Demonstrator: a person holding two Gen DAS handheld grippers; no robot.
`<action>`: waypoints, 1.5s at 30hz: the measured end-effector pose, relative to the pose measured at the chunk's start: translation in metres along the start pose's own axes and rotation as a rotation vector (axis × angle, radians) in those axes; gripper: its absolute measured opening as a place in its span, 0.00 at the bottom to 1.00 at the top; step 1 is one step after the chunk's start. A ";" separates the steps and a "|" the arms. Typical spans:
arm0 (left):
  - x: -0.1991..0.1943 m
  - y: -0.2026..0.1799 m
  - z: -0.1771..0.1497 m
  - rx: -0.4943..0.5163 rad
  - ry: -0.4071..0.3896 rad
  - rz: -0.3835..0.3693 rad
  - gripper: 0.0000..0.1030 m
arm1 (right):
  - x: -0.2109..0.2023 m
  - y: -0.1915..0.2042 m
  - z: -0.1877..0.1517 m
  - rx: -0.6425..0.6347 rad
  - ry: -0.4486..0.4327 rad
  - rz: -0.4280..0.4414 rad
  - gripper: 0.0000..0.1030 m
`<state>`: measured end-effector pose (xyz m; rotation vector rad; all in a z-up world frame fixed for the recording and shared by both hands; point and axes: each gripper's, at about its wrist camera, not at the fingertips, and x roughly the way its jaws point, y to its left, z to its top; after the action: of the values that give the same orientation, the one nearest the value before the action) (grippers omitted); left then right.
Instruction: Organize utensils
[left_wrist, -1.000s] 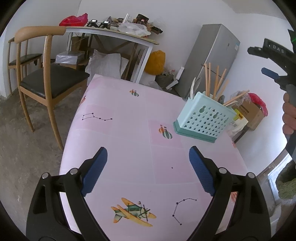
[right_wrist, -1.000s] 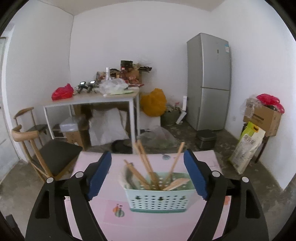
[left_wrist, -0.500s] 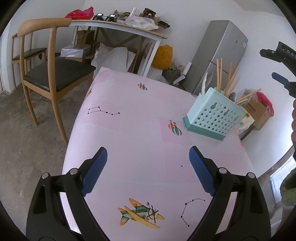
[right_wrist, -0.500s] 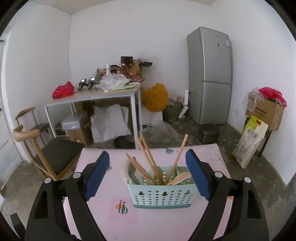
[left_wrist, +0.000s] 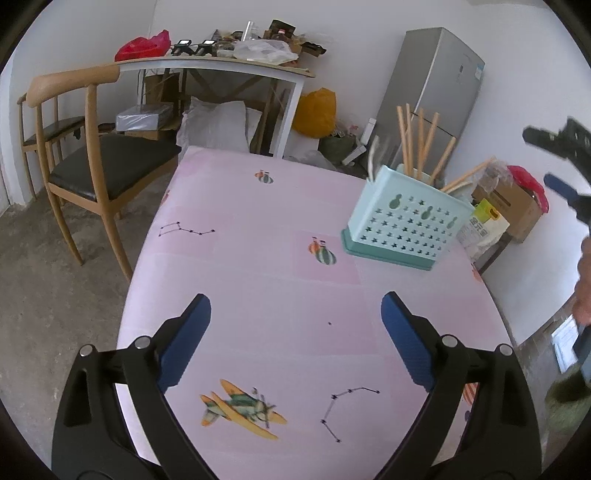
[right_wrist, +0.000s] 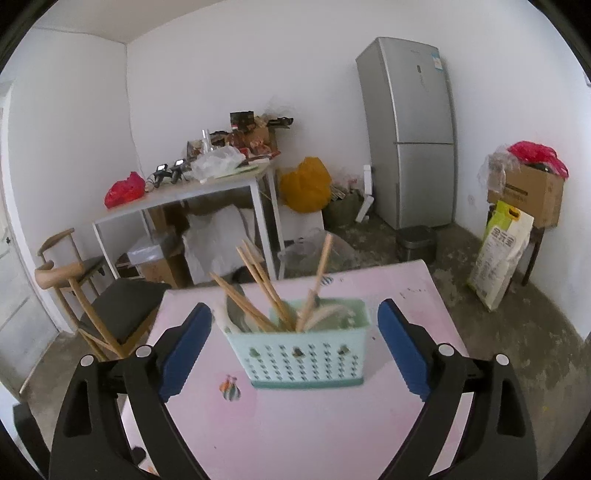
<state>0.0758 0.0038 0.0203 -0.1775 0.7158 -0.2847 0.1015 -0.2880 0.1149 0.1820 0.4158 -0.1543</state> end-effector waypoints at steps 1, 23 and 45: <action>0.000 -0.004 -0.001 0.006 0.007 0.009 0.87 | -0.001 -0.004 -0.008 0.005 0.014 -0.003 0.88; -0.005 -0.048 0.024 0.045 -0.052 0.181 0.92 | 0.003 -0.036 -0.107 -0.035 0.220 -0.125 0.94; 0.025 -0.069 0.029 0.105 -0.029 0.096 0.92 | 0.032 -0.075 -0.086 0.025 0.162 -0.002 0.94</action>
<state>0.0999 -0.0680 0.0443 -0.0473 0.6766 -0.2271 0.0831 -0.3467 0.0139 0.2191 0.5754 -0.1472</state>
